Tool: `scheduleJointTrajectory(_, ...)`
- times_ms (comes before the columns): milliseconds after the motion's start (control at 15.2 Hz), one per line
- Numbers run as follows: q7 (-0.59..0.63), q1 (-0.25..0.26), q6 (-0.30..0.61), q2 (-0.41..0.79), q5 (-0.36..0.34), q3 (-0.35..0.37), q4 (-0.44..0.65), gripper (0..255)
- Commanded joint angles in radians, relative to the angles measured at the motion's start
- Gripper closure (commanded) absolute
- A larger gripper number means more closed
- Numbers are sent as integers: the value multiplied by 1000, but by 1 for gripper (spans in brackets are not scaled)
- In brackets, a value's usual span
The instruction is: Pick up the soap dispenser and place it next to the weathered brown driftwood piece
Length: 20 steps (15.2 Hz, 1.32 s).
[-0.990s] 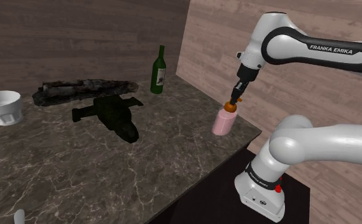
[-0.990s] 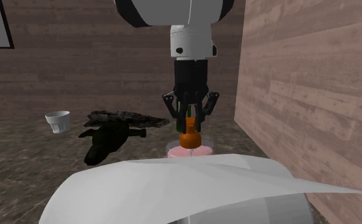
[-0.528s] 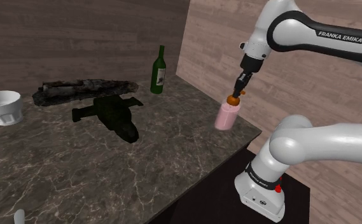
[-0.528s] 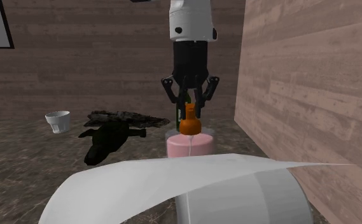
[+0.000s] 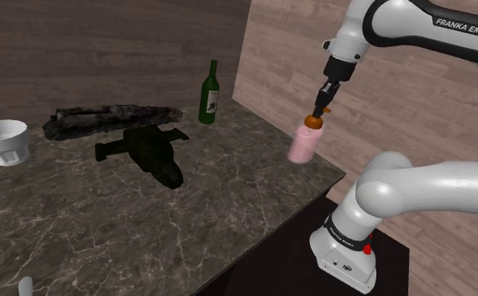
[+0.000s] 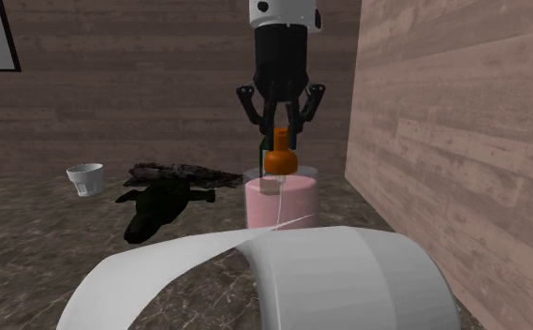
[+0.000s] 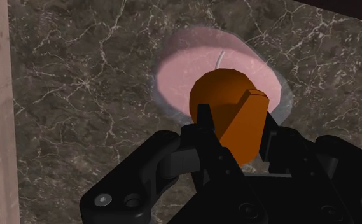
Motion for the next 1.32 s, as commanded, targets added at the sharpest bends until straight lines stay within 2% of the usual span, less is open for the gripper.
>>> scheduleJointTrajectory(0, -1, 1, -21, 10, 2, 2, 32, 255)
scheduleJointTrajectory(1254, -12, 11, -231, 126, 19, 18, 357, 255)
